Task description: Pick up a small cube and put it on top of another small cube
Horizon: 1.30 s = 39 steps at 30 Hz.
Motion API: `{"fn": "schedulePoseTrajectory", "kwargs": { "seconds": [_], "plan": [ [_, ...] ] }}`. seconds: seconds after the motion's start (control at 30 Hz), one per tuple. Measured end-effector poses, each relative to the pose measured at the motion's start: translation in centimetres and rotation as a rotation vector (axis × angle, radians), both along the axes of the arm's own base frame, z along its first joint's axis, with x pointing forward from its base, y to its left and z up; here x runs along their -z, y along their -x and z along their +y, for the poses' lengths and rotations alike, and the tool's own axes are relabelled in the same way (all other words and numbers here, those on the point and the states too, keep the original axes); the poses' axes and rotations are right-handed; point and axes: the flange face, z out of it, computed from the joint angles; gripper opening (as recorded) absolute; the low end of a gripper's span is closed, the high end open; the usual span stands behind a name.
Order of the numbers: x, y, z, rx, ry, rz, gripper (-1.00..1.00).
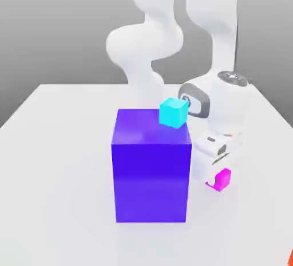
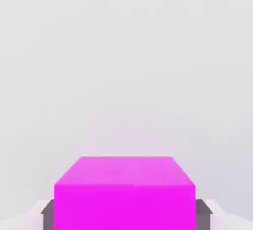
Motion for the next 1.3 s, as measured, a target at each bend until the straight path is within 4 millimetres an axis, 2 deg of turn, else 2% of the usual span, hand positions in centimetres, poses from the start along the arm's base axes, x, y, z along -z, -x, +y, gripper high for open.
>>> {"fn": "schedulePoseTrajectory", "kwargs": {
  "seconds": [0.1, 0.4, 0.43, 0.47, 0.53, 0.73, 0.87, 0.97, 1.03, 1.17, 1.3],
  "plan": [
    [-0.5, -0.1, 0.1, -0.001, -0.002, 0.0, -1.0],
    [-6.0, -0.1, -0.1, 0.006, 0.002, -0.001, -1.0],
    [-6.4, -0.7, -0.1, 0.026, 0.001, -0.01, -1.0],
    [-7.1, -1.4, 0.4, 0.022, -0.008, -0.034, -1.0],
    [-8.3, -4.3, 0.4, 0.048, -0.021, -0.072, -1.0],
    [-12.2, -15.7, -4.5, 0.2, -0.029, -0.165, -1.0],
    [-15.2, -22.3, -9.8, 0.29, -0.015, -0.229, -1.0],
    [-17.3, -26.6, -15.5, 0.374, 0.009, -0.267, -1.0],
    [-17.2, -28.7, -20.5, 0.457, 0.028, -0.241, -1.0],
    [-16.3, -30.9, -30.3, 0.612, 0.049, -0.168, -1.0],
    [-15.6, -30.9, -40.2, 0.756, 0.051, -0.115, -1.0]
  ]
}}
